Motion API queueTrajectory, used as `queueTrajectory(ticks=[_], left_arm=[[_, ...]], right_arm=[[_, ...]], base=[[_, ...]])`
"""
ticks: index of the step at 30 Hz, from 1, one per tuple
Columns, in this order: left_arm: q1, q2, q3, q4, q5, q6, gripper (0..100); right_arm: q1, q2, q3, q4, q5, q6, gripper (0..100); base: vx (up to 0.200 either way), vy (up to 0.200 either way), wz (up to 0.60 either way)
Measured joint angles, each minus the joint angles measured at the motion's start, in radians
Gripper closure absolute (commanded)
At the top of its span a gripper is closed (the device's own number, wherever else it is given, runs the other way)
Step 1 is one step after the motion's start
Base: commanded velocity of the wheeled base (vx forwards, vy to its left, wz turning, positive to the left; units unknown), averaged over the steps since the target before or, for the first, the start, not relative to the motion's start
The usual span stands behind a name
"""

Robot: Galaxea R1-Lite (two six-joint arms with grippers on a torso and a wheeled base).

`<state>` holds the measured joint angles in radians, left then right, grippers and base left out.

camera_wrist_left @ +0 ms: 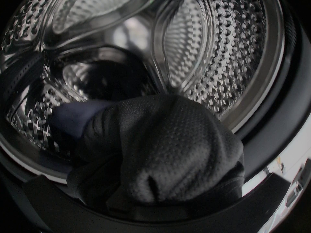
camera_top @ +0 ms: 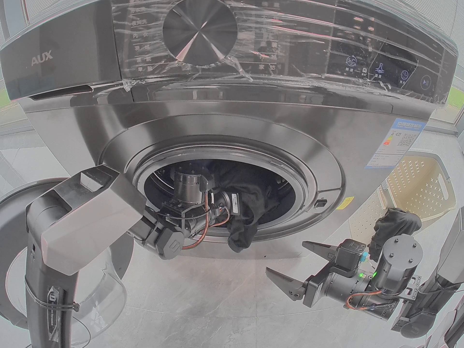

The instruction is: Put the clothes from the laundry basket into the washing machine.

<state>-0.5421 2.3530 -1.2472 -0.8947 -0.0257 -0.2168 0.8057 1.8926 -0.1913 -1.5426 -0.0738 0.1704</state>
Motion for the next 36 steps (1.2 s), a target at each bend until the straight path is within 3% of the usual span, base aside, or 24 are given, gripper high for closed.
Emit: queueTrajectory(ticks=[8,13,14,21,28,36], left_arm=[[0.013,0.068,-0.215,-0.109,0.107,-0.031,100],[0.021,0.103,-0.261,-0.127,0.123,-0.034,100],[0.021,0.106,-0.259,-0.126,0.123,-0.034,0],[0.018,0.097,-0.197,-0.104,0.120,-0.038,0],[0.009,0.024,-0.057,0.016,0.084,-0.042,0],[-0.010,0.005,-0.034,0.009,0.057,-0.041,0]], right_arm=[[0.000,0.000,-0.003,0.000,0.000,0.000,0],[-0.003,0.000,-0.003,0.000,0.000,-0.001,0],[-0.004,0.000,-0.004,0.000,0.001,-0.001,0],[-0.004,0.000,-0.005,0.000,0.001,0.000,0],[-0.004,0.000,-0.005,0.000,0.000,0.000,0],[-0.001,0.000,-0.004,0.000,0.000,0.000,0]], base=[[0.000,0.000,0.00],[0.000,0.000,0.00],[0.000,0.000,0.00],[0.000,0.000,0.00],[0.000,0.000,0.00],[0.000,0.000,0.00]])
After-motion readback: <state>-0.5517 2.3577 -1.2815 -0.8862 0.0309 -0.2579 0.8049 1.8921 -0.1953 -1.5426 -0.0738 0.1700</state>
